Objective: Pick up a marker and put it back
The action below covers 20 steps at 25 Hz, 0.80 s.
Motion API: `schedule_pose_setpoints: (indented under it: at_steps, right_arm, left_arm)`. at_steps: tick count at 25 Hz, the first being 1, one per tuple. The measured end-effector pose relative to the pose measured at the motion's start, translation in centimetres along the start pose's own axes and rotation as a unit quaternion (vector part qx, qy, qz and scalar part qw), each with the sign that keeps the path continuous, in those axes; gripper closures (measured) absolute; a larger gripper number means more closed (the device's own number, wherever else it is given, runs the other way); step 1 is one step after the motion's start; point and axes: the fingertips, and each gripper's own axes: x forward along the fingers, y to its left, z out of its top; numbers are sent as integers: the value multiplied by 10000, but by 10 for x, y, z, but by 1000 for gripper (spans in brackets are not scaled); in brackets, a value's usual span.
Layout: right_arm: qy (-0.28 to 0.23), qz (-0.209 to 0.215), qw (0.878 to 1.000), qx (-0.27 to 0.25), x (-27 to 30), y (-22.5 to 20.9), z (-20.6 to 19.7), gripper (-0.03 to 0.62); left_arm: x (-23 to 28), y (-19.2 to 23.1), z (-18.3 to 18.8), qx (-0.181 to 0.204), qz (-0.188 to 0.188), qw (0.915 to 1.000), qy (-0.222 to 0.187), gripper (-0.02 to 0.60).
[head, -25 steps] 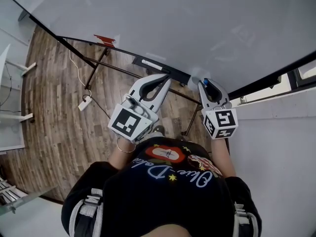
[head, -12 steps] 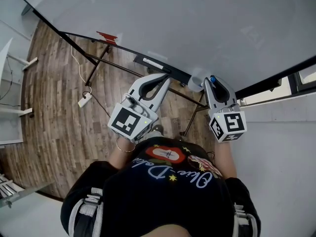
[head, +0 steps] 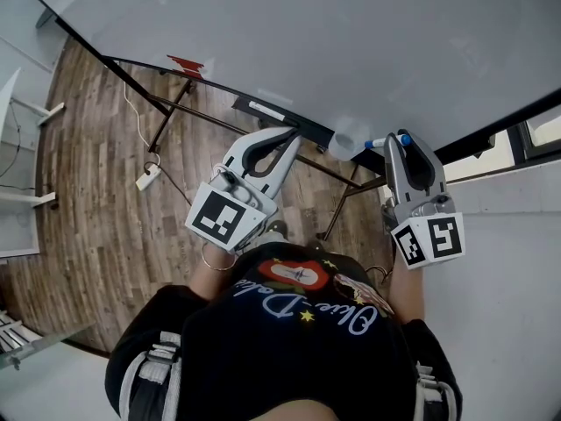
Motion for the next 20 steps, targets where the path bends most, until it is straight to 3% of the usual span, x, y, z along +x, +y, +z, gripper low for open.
schedule_pose_setpoints:
  at_steps: [12,20]
  right_arm:
    - [-422,-349,9984,161,-49,-17,41,522]
    - [-499,-527,9972,166,-62,-23,46,522]
  left_arm:
    - [2,-3,4,-4,-28,10000,5,578]
    - [3,-8,4,-4,-97,10000,-4,578]
